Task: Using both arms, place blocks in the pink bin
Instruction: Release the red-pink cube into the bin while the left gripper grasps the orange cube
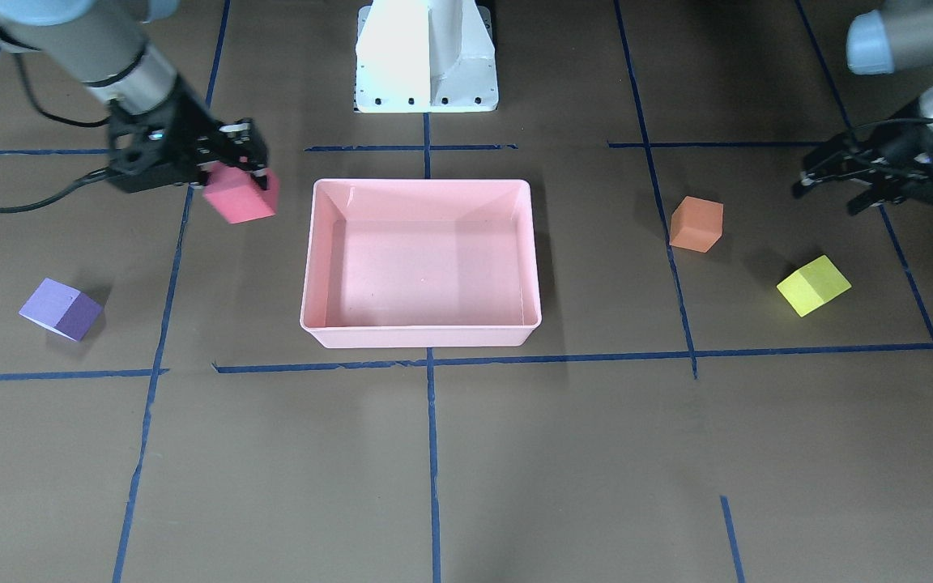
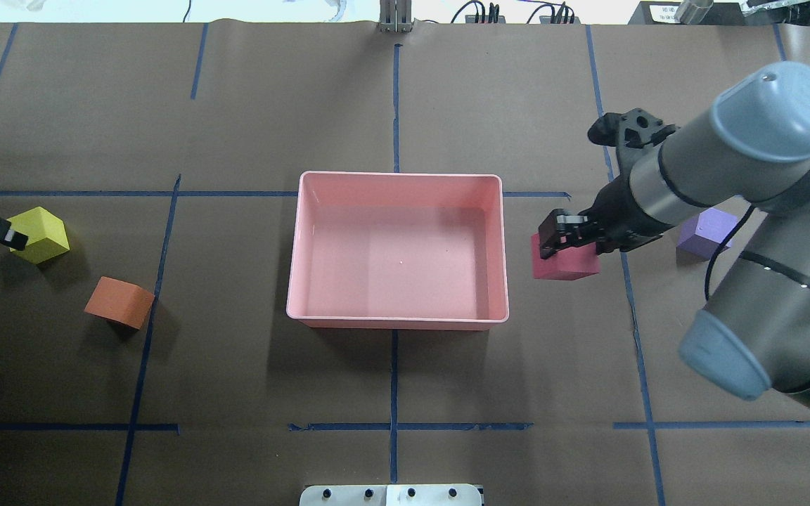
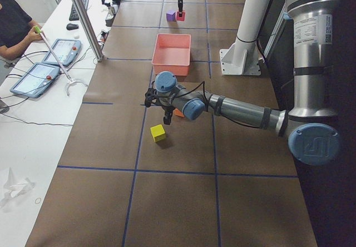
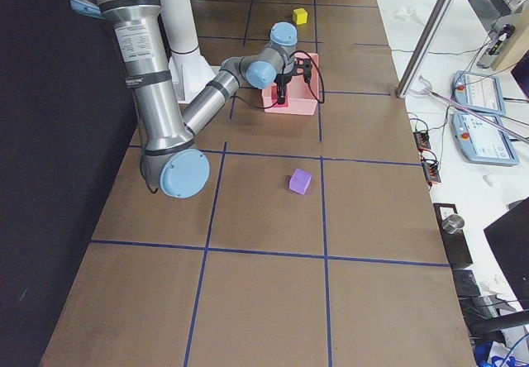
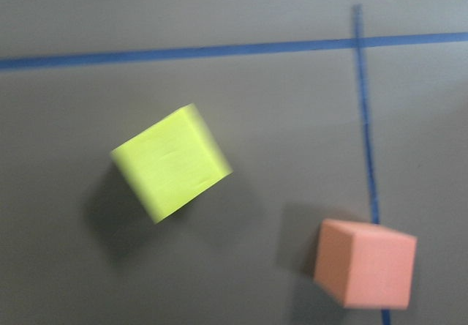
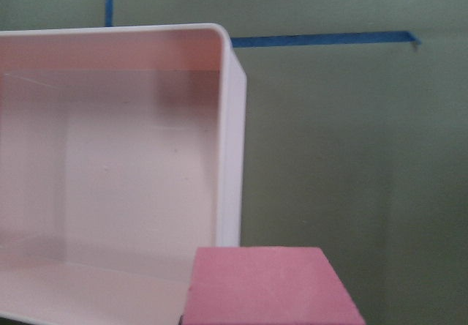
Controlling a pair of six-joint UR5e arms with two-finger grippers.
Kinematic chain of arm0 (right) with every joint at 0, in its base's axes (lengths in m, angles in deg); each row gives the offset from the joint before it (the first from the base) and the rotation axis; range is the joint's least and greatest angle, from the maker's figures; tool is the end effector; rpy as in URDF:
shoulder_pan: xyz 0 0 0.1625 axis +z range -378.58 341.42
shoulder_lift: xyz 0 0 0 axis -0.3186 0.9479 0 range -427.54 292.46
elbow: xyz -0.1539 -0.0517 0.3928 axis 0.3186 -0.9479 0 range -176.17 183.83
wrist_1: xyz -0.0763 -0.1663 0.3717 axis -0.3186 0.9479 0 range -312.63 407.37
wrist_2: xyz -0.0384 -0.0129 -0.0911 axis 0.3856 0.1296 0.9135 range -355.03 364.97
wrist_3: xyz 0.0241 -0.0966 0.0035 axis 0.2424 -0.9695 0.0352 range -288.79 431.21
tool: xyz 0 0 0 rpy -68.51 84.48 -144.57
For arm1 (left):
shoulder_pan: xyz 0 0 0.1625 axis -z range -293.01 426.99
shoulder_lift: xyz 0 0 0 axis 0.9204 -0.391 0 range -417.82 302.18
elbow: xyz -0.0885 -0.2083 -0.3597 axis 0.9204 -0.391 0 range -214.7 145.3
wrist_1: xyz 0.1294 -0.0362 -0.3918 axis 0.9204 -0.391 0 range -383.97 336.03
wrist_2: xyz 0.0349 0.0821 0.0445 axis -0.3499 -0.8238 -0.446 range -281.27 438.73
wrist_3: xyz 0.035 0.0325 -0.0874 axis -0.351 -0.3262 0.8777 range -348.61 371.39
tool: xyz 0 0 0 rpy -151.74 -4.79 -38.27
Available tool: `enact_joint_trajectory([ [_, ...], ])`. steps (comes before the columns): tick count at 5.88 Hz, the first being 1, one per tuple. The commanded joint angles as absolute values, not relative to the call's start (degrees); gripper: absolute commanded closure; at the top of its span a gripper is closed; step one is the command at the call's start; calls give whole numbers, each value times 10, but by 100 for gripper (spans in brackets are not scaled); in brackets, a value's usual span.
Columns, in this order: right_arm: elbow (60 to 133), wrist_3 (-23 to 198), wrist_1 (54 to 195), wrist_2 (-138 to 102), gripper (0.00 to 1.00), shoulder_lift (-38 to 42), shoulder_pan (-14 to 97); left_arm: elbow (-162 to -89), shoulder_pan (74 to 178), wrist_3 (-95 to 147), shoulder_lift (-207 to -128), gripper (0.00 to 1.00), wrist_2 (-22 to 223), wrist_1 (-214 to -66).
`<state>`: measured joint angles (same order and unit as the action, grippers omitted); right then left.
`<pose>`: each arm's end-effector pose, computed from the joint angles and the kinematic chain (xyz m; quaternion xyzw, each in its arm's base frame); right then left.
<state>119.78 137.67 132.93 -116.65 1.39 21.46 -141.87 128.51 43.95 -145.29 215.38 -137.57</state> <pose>-0.3679 -0.4150 0.2470 0.0115 -0.4843 0.0073 0.8748 0.1760 -0.4521 0.4799 0.0691 0.4751 0.0987 0.8717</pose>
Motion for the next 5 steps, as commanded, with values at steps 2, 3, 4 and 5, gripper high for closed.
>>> enact_joint_trajectory([
  [2, 1118, 1464, 1327, -1063, 96, -69, 138, -1425, 1186, 447, -1491, 0, 2063, -1380],
  [3, 1089, 1464, 1323, -1036, 39, -85, 121, -1425, 1158, 448, -1491, 0, 2031, -1379],
  [4, 1084, 1464, 1322, -1017, 0, -91, 115, -1425, 1139, 467, -1488, 0, 2012, -1377],
  [5, 1090, 1464, 1322, -1016, 0, -90, 115, -1423, 1093, 526, -1489, 0, 1964, -1377],
])
